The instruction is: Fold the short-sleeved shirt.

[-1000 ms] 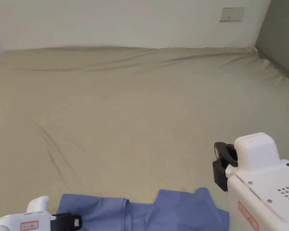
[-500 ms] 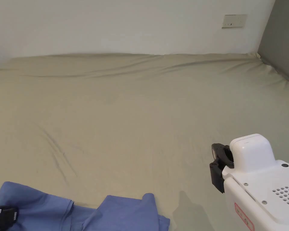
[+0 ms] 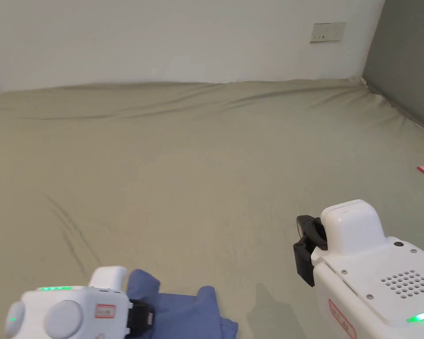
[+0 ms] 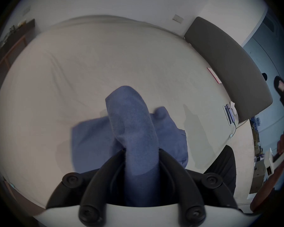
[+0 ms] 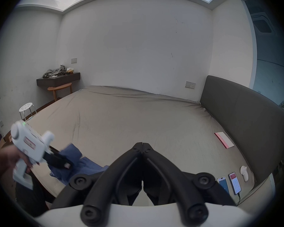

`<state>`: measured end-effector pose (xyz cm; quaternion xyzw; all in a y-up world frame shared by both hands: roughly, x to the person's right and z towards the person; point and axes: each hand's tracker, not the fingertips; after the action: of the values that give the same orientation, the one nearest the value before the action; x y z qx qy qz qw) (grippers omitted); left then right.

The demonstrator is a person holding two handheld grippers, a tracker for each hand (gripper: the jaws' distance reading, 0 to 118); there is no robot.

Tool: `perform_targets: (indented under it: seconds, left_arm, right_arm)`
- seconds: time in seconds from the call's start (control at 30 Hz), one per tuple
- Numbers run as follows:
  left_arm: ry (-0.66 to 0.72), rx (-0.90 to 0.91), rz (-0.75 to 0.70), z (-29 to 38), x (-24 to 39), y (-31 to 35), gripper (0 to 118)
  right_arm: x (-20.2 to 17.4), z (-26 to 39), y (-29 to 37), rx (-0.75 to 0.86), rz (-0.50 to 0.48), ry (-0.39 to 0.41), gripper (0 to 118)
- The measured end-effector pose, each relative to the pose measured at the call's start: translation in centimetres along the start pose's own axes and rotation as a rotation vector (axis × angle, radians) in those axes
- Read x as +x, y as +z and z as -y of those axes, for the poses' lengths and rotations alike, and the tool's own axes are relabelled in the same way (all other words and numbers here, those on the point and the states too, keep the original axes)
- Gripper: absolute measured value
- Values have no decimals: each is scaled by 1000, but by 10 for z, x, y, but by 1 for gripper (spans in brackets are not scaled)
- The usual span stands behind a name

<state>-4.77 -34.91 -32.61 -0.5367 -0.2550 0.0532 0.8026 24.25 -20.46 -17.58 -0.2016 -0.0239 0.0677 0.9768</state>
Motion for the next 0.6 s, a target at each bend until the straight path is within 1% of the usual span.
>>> perform_targets:
  seconds: [0.1, 0.17, 0.23, 0.3, 0.33, 0.37, 0.4, 0.43, 0.47, 0.5, 0.6]
  left_arm:
    - [-34, -70, -59, 8, 20, -42, 13]
    - [-33, -93, -81, 16, 30, -61, 14]
    - [-30, -91, -90, 25, 38, -71, 14]
    - [-49, -74, -138, 30, 45, -74, 14]
    - [-45, -65, -144, 30, 48, -74, 16]
    - [-31, -57, -124, 29, 46, -72, 26]
    - [9, -51, -39, 27, 43, -68, 41]
    - [49, -55, 58, 24, 40, -65, 61]
    - [89, -61, 154, 21, 37, -60, 85]
    - [138, -61, 245, 20, 34, -53, 93]
    - [195, 57, 336, 13, 24, -25, 93]
  right_arm:
    - [4, 3, -2, -10, 12, -3, 0]
    - [7, 5, -2, -15, 13, -14, 0]
    - [9, 6, -1, -14, 14, -21, 0]
    - [11, 8, -2, -18, 17, -21, 0]
    - [12, 9, -3, -20, 18, -22, 0]
    - [13, 10, -4, -22, 18, -24, 0]
    - [14, 10, -5, -24, 19, -26, 0]
    - [14, 11, -7, -27, 19, -27, 0]
    - [14, 11, -8, -30, 19, -29, 0]
    - [14, 12, -9, -32, 17, -31, 0]
    - [13, 11, -10, -35, 9, -25, 0]
